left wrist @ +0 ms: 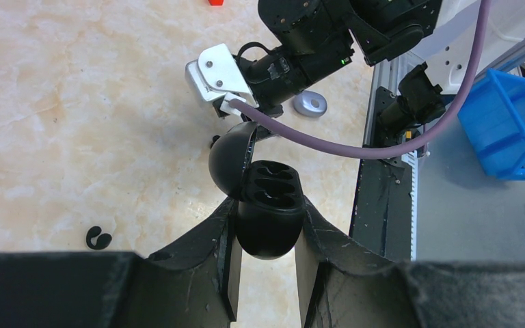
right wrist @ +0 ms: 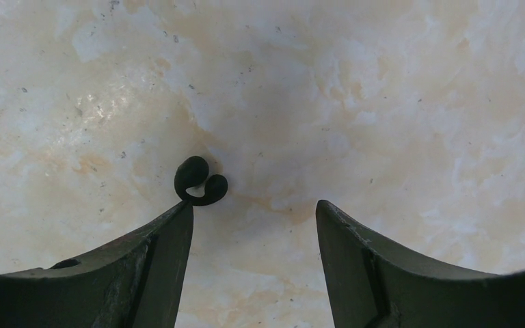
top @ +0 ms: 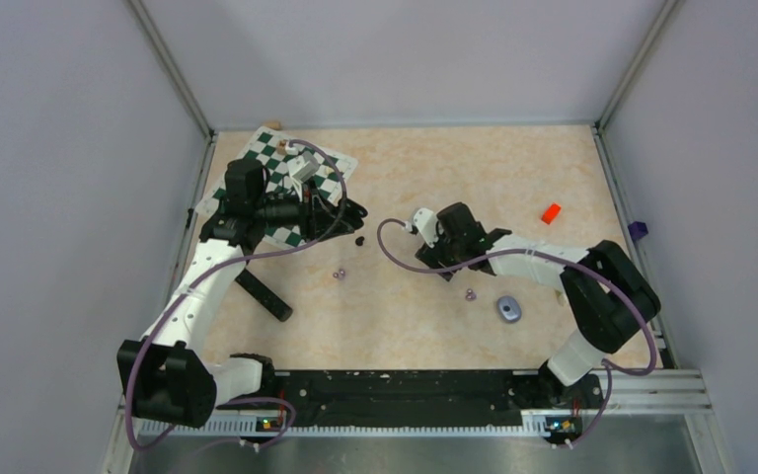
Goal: Insert the wireless bluetooth earbuds into the charging case
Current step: Pick up the right earbud from the center of the board.
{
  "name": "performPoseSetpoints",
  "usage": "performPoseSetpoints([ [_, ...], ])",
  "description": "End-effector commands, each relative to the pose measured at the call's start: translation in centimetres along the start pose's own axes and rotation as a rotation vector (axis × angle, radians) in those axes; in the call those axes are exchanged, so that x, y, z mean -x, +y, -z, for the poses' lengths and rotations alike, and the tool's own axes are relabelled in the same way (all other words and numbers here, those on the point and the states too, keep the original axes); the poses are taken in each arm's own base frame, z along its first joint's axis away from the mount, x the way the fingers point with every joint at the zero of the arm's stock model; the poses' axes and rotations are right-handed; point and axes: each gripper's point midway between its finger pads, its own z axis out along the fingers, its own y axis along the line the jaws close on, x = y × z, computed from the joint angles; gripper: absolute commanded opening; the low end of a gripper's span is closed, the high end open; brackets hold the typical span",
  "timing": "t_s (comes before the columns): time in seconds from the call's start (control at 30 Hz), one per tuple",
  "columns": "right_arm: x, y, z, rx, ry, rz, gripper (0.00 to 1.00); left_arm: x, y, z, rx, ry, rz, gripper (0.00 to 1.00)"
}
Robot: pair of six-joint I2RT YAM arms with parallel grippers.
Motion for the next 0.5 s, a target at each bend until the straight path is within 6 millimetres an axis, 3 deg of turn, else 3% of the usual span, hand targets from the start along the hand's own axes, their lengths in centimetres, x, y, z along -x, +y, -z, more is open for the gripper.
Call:
performPoseSetpoints([
  [0.0, 3.9, -0.2, 1.3, 0.016, -0.113, -0.037, 0.66, 0.6, -0.1, 0.1, -0.011, -0.02, -0.033, 0.0],
  [0.3, 5.4, -0.6, 3.9, 0.024, -0.195, -0.012, 0.66, 0.6, -0.1, 0.1, -0.011, -0.02, -0.032, 0.0],
  [0.47, 5.2, -0.7, 5.6, 0.011, -0.252, 0.135, 0.66, 0.5, -0.1, 0.0, -0.012, -0.02, -0.031, 0.0],
])
